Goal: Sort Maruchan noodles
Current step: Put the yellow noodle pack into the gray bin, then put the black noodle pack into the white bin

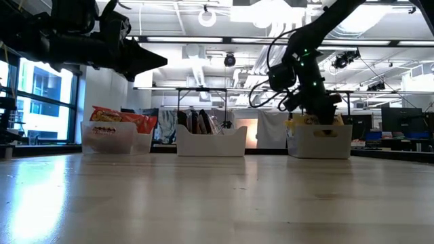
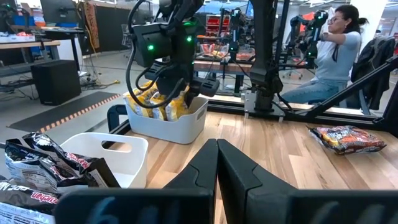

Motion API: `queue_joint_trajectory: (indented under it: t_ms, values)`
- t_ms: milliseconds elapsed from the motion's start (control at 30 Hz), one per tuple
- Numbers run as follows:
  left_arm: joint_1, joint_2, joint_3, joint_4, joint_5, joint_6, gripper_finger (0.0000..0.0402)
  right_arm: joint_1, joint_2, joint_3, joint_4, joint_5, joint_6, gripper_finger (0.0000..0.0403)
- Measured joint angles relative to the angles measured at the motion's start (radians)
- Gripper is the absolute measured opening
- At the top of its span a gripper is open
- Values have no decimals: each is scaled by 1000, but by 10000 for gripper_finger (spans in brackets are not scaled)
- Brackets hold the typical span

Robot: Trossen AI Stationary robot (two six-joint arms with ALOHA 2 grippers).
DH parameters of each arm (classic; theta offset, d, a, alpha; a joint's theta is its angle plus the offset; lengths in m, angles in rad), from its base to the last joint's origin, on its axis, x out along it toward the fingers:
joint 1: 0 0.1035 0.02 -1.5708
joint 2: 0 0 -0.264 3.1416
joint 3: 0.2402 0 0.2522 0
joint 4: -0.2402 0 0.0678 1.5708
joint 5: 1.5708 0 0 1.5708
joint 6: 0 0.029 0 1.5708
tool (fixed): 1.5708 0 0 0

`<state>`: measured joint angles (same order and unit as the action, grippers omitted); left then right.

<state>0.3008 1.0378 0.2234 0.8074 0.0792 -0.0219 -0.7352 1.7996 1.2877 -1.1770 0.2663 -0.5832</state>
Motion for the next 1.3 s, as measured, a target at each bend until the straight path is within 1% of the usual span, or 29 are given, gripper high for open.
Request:
queue_joint_trajectory:
  t_ms: [67,167,267,533,767,933,1033,1100,1200,1300]
  values:
    - [0,0,0,0,0,0,1,7,0,0,4,23,4,180]
    - [0,0,0,0,0,0,0,19,0,0,6,24,7,203]
    - [0,0,0,0,0,0,1,32,-4,0,7,24,7,217]
    - [0,0,0,0,0,0,1,44,-67,46,-7,17,37,220]
    - [0,0,0,0,0,0,1,44,-137,80,-67,16,94,220]
    - [0,0,0,-1,0,0,1,44,-191,80,-83,15,179,220]
    - [0,0,0,-1,0,0,1,44,-231,79,-81,14,210,212]
    - [0,0,0,-1,0,0,1,44,-258,77,-60,11,227,199]
    - [0,0,0,-2,0,0,0,46,-324,38,48,-13,221,164]
    - [0,0,0,-2,0,0,1,50,-398,-44,185,-45,209,115]
